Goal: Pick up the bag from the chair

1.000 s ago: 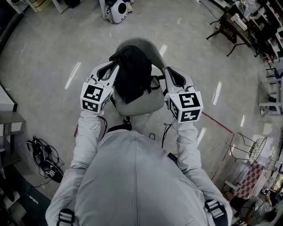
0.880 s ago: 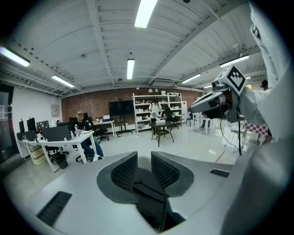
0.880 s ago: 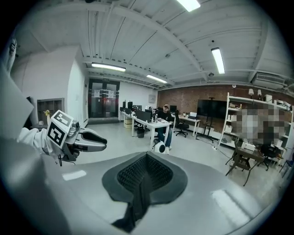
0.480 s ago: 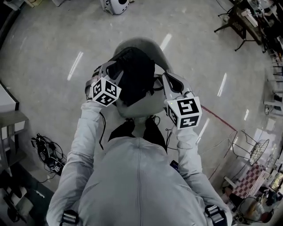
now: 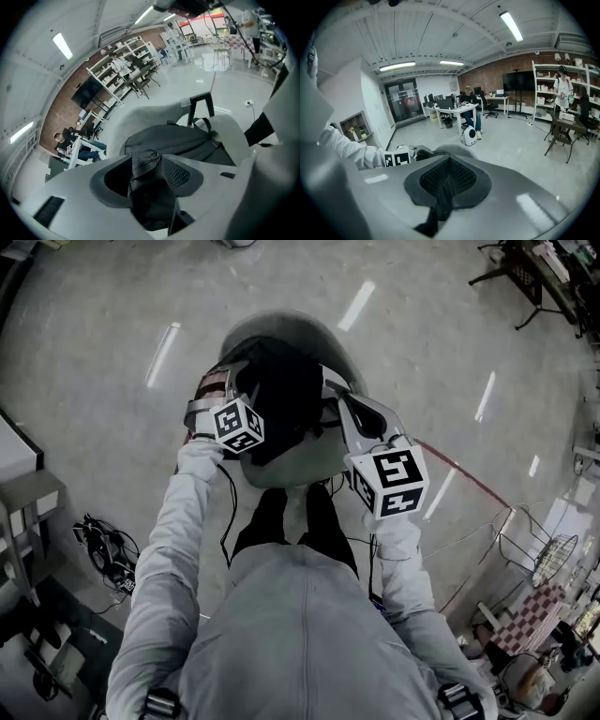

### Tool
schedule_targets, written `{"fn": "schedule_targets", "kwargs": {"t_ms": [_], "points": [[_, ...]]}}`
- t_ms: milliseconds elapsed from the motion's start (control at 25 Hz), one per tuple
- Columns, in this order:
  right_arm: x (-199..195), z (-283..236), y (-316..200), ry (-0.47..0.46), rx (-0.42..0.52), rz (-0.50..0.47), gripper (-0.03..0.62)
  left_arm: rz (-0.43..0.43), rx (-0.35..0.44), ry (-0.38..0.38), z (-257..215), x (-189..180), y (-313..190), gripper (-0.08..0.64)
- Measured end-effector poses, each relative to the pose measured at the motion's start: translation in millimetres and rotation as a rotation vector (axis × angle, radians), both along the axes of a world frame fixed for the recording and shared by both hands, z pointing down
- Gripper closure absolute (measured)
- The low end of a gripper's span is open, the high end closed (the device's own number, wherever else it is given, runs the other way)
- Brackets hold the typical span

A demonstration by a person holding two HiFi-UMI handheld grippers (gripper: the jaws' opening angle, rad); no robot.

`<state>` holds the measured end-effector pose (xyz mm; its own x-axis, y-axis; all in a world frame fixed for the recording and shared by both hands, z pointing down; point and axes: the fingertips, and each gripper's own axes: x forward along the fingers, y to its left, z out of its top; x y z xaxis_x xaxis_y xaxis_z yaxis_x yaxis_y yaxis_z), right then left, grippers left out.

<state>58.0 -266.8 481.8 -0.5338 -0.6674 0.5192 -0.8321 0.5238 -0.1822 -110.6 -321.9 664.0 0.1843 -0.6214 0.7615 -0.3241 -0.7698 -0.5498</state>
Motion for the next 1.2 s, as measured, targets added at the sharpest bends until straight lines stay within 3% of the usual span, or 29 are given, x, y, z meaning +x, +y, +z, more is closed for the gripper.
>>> {"fn": "schedule_targets", "kwargs": {"t_ms": [120,320,480,560,760,1040,1120,1200], "points": [[-0.4,14.2,-1.4,-0.006,-0.032,-0.006,0.58,0.006,0.0,-0.1,18.3,-8.2,-3.5,0.356],[3.4,32.9,-2.3,-0.015,-0.075,-0.008,0.58,0.021,0.045,-0.169,30.9,-9.2,-15.4,0.354],[8.7,40.7,-0.8,-0.017,-0.096,-0.005,0.58,0.057,0.129,-0.224,31.0,-5.7,-21.7,0.354],[9.8,42.8,1.3,-0.016,-0.103,-0.004,0.581,0.059,0.187,-0.212,22.6,-3.3,-24.3,0.36],[10.4,49.6,5.1,-0.021,-0.123,0.002,0.58,0.026,0.268,-0.199,5.9,-3.0,-36.2,0.456],[14.1,51.9,5.6,-0.021,-0.134,0.007,0.58,-0.036,0.235,-0.203,10.8,-9.7,-51.0,0.447],[15.8,51.5,6.8,-0.018,-0.135,0.011,0.581,-0.054,0.237,-0.173,7.2,-10.9,-52.2,0.52],[17.3,50.6,7.6,-0.015,-0.133,0.015,0.581,-0.077,0.234,-0.134,2.3,-12.9,-52.1,0.532]]}}
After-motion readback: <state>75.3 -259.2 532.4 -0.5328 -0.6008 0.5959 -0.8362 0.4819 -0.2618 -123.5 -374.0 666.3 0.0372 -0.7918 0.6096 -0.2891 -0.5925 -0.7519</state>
